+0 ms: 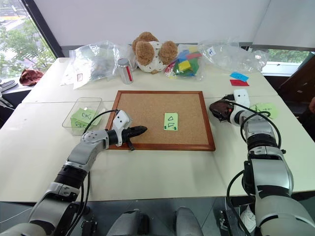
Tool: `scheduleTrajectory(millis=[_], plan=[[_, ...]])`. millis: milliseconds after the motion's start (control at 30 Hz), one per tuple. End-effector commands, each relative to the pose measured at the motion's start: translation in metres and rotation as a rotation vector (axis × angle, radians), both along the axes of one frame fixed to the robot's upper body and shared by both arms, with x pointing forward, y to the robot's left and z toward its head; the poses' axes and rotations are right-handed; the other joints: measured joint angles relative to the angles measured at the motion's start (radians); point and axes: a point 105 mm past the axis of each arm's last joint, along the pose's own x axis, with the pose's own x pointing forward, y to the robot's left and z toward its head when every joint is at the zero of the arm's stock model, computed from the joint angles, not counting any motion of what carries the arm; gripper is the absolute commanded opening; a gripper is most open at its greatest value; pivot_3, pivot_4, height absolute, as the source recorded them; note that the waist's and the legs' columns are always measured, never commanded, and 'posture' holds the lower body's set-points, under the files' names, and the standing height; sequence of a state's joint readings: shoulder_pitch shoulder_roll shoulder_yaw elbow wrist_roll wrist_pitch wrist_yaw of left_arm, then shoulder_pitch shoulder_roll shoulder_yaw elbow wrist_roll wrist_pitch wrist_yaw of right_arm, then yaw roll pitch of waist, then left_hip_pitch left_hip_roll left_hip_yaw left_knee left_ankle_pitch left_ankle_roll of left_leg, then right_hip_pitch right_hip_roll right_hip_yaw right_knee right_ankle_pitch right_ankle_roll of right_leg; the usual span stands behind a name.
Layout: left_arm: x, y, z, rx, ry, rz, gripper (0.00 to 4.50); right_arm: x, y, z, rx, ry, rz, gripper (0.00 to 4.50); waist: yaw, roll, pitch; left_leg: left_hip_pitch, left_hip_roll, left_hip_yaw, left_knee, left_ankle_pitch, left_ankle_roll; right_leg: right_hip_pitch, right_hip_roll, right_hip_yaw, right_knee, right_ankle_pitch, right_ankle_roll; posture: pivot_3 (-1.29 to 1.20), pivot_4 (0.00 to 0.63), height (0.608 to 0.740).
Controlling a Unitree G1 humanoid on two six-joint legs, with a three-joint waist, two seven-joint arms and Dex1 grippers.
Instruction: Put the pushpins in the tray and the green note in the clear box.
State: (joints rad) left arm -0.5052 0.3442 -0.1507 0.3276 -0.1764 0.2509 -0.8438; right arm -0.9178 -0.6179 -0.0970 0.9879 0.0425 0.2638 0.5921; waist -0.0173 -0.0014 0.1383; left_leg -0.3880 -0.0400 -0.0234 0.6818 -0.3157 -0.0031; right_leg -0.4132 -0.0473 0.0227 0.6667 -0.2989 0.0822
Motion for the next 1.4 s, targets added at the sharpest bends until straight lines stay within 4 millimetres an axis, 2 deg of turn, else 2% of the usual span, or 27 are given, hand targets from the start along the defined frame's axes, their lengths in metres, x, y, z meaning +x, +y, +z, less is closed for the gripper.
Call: scheduleTrajectory(millis=[33, 100, 167, 300, 400, 533, 600, 633, 700, 767, 967, 1167, 1267, 1333, 1367, 1400], plan=[[-0.009, 0.005, -0.032, 0.062, 0.111, 0.004, 0.0, 0.0, 0.011, 0.062, -0.002, -0.158, 0.079, 4.44, 0.001, 0.001, 0.0, 0.0, 0.0, 0.0, 0.0, 0.0, 0.0, 0.0, 0.0, 0.0, 0.0, 0.0, 0.0, 0.0, 0.15, 0.74], [-0.009, 0.005, -0.031, 0.063, 0.111, 0.003, 0.0, -0.01, 0.027, 0.076, -0.005, -0.177, 0.147, 4.44, 0.003, 0.001, 0.0, 0.0, 0.0, 0.0, 0.0, -0.001, 0.002, 0.0, 0.0, 0.0, 0.0, 0.0, 0.0, 0.0, 0.15, 0.74], [-0.008, 0.005, -0.031, 0.063, 0.111, 0.003, 0.0, -0.021, 0.043, 0.081, 0.002, -0.178, 0.201, 4.44, 0.004, 0.001, 0.0, 0.0, 0.0, -0.001, -0.001, -0.002, 0.002, 0.0, 0.0, -0.001, -0.001, 0.0, 0.0, 0.0, 0.15, 0.74], [-0.007, 0.005, -0.03, 0.061, 0.109, 0.002, 0.0, -0.048, 0.08, 0.077, 0.002, -0.156, 0.331, 4.44, 0.006, 0.001, 0.0, 0.0, 0.0, -0.002, -0.001, -0.003, 0.005, 0.0, 0.0, -0.001, -0.001, 0.0, 0.0, 0.0, 0.15, 0.74], [-0.006, 0.005, -0.029, 0.06, 0.107, 0.001, 0.0, -0.072, 0.115, 0.057, 0.016, -0.105, 0.449, 4.44, 0.006, 0.001, 0.0, -0.001, 0.0, -0.002, 0.0, -0.003, 0.005, 0.0, 0.0, -0.001, -0.001, 0.0, 0.0, 0.0, 0.15, 0.74], [-0.006, 0.005, -0.029, 0.058, 0.107, 0.0, 0.0, -0.089, 0.137, 0.035, 0.015, -0.053, 0.502, 4.44, 0.006, 0.001, 0.0, 0.0, 0.0, -0.002, 0.0, -0.003, 0.005, 0.0, 0.0, -0.001, -0.001, 0.0, 0.0, 0.0, 0.15, 0.74], [-0.005, 0.005, -0.029, 0.058, 0.107, 0.001, 0.0, -0.093, 0.144, 0.025, 0.012, -0.03, 0.515, 4.44, 0.006, 0.001, 0.0, 0.0, 0.0, -0.002, 0.0, -0.003, 0.006, 0.001, 0.0, -0.001, -0.001, 0.0, 0.0, 0.0, 0.15, 0.74], [-0.006, 0.005, -0.029, 0.058, 0.107, 0.001, 0.0, -0.095, 0.148, 0.019, 0.015, -0.015, 0.521, 4.21, 0.005, 0.001, 0.0, 0.0, 0.0, -0.002, 0.0, -0.004, 0.006, 0.001, 0.0, -0.001, -0.001, 0.0, 0.0, 0.0, 0.15, 0.74], [-0.006, 0.006, -0.029, 0.058, 0.107, 0.003, 0.0, -0.096, 0.155, 0.01, 0.008, 0.001, 0.532, 3.53, 0.005, 0.001, 0.0, 0.0, 0.0, -0.002, 0.0, -0.004, 0.006, 0.001, 0.0, -0.001, -0.001, 0.0, 0.0, 0.0, 0.15, 0.74], [-0.006, 0.006, -0.029, 0.058, 0.107, 0.005, 0.0, -0.095, 0.159, 0.004, -0.001, 0.01, 0.529, 2.62, 0.005, 0.001, 0.0, 0.0, 0.0, -0.002, 0.0, -0.004, 0.006, 0.0, 0.0, -0.001, -0.001, 0.0, 0.0, 0.0, 0.15, 0.74], [-0.008, 0.007, -0.03, 0.057, 0.109, 0.009, 0.0, -0.088, 0.17, -0.006, -0.002, 0.01, 0.523, 2.62, 0.003, 0.001, -0.001, 0.0, 0.0, -0.002, 0.0, -0.003, 0.006, 0.0, 0.0, -0.001, -0.001, 0.0, 0.0, 0.0, 0.15, 0.74], [-0.008, 0.006, -0.03, 0.053, 0.108, 0.013, 0.0, -0.079, 0.172, -0.015, 0.02, 0.026, 0.507, 2.62, 0.003, 0.0, -0.001, 0.0, 0.0, -0.002, 0.0, -0.003, 0.006, 0.0, 0.0, -0.001, -0.001, 0.0, 0.0, 0.0, 0.15, 0.74], [-0.008, 0.005, -0.03, 0.053, 0.108, 0.013, 0.0, -0.078, 0.173, -0.015, 0.023, 0.027, 0.509, 1.75, 0.003, 0.0, -0.001, 0.0, 0.0, -0.002, 0.0, -0.003, 0.006, 0.0, 0.0, -0.001, -0.001, 0.0, 0.0, 0.0, 0.15, 0.74], [-0.009, 0.005, -0.03, 0.052, 0.108, 0.014, 0.0, -0.078, 0.173, -0.015, 0.024, 0.028, 0.512, 0.86, 0.003, 0.001, -0.001, 0.0, 0.0, -0.002, 0.0, -0.003, 0.006, 0.0, 0.0, -0.001, -0.001, 0.0, 0.0, 0.0, 0.15, 0.74], [-0.009, 0.005, -0.03, 0.052, 0.108, 0.014, 0.0, -0.078, 0.173, -0.015, 0.025, 0.029, 0.512, 0.17, 0.003, 0.0, -0.001, 0.0, 0.0, -0.002, 0.0, -0.003, 0.006, 0.0, 0.0, -0.001, -0.001, 0.0, 0.0, 0.0, 0.15, 0.74], [-0.009, 0.005, -0.03, 0.053, 0.107, 0.015, 0.0, -0.079, 0.173, -0.015, 0.023, 0.03, 0.513, 0.02, 0.003, 0.001, -0.001, 0.0, 0.0, -0.002, 0.0, -0.003, 0.006, 0.0, 0.0, -0.001, -0.001, 0.0, 0.0, 0.0, 0.15, 0.74]])
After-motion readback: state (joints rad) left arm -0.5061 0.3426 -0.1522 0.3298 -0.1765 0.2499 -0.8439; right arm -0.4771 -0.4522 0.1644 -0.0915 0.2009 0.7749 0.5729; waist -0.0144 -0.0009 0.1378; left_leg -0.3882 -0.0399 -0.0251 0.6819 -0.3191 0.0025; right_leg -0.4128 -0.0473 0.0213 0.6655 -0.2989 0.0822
